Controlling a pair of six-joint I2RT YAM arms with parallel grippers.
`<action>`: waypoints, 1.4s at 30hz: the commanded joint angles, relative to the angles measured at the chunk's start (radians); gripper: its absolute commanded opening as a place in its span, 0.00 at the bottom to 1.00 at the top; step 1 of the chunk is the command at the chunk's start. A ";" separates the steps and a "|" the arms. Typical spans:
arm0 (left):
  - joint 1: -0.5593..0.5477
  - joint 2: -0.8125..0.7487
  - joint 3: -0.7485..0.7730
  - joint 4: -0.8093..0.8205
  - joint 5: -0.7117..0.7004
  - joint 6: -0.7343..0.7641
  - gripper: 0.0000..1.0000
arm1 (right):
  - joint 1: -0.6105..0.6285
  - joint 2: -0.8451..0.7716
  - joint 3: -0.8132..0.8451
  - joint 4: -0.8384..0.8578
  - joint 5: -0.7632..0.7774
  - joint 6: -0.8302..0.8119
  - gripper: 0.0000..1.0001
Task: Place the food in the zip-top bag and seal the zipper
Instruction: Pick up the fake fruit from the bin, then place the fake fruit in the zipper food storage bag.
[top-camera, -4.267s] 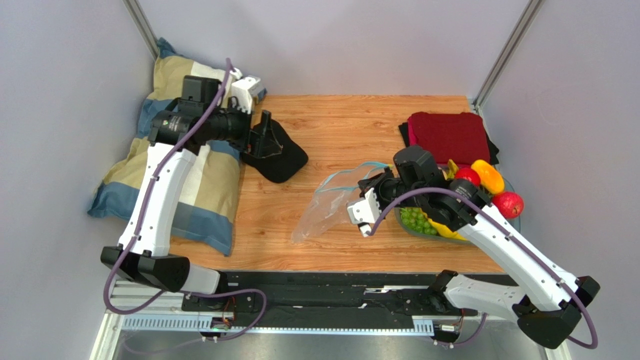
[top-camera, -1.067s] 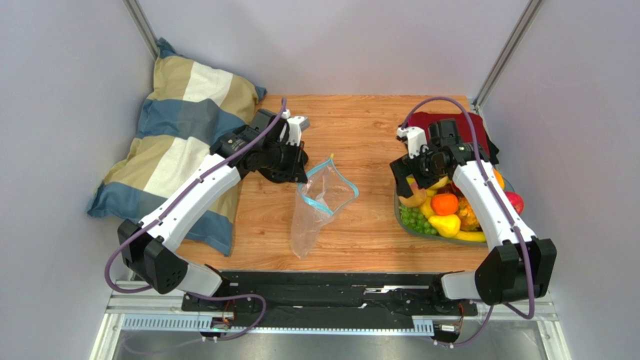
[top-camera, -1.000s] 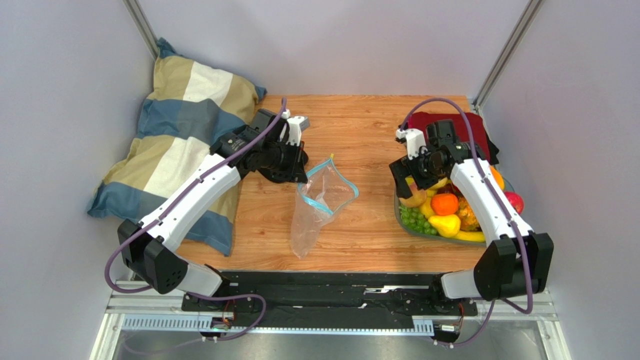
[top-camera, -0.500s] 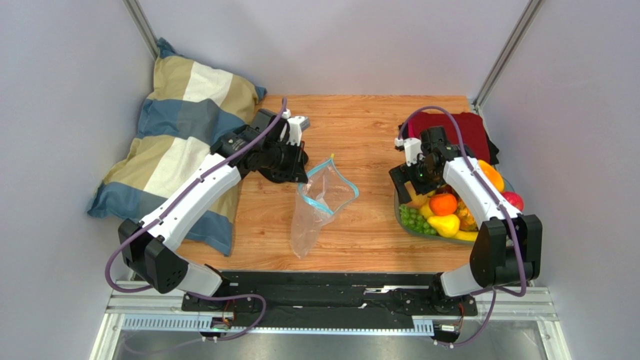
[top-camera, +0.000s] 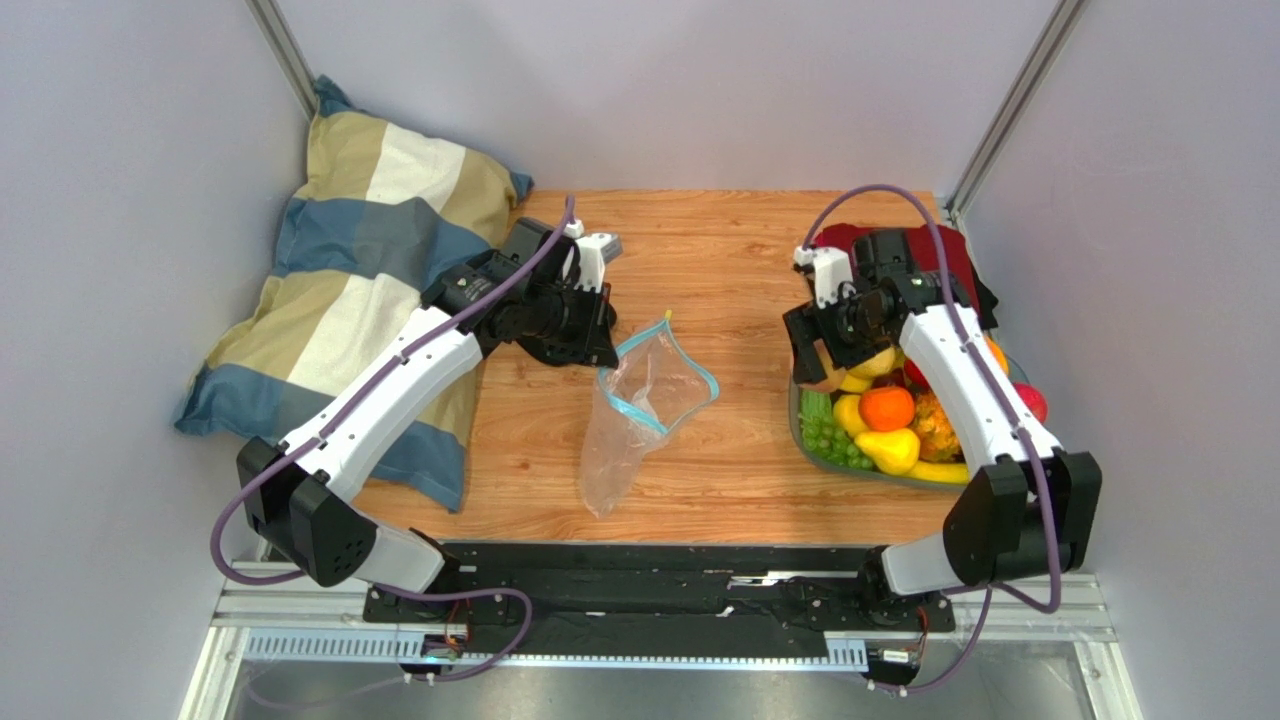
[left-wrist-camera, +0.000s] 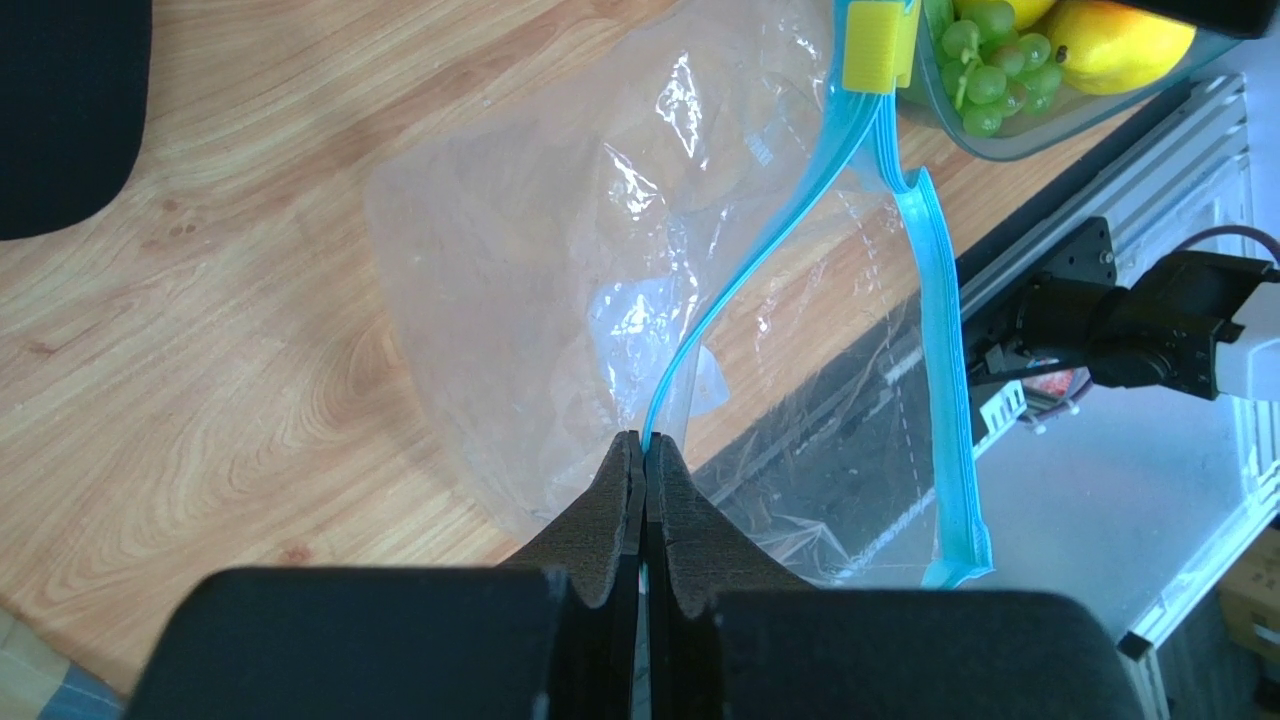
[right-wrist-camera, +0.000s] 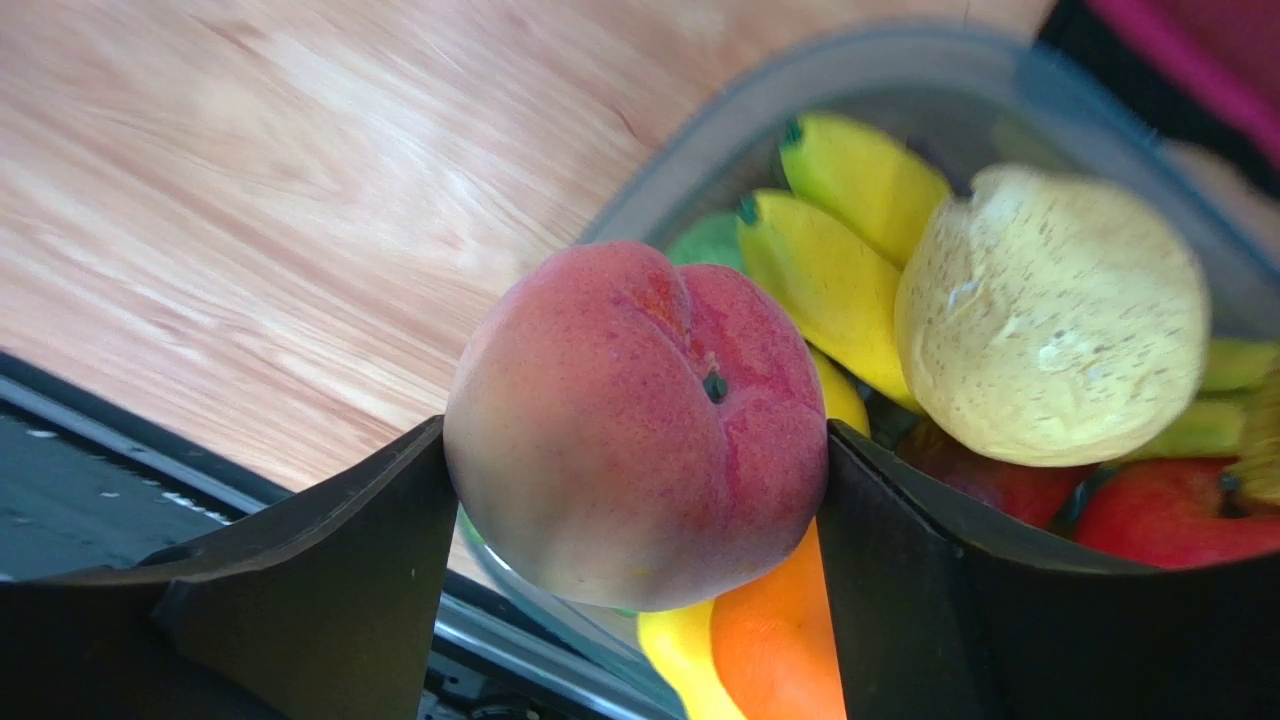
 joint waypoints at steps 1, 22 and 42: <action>0.004 -0.006 0.017 0.029 0.038 0.004 0.00 | 0.003 -0.099 0.168 -0.042 -0.265 0.021 0.54; 0.007 0.009 0.050 0.120 0.314 -0.016 0.00 | 0.429 -0.043 0.347 -0.042 -0.539 -0.091 0.50; 0.060 -0.005 -0.044 0.176 0.425 -0.025 0.00 | 0.413 -0.096 0.241 0.013 -0.394 -0.049 0.95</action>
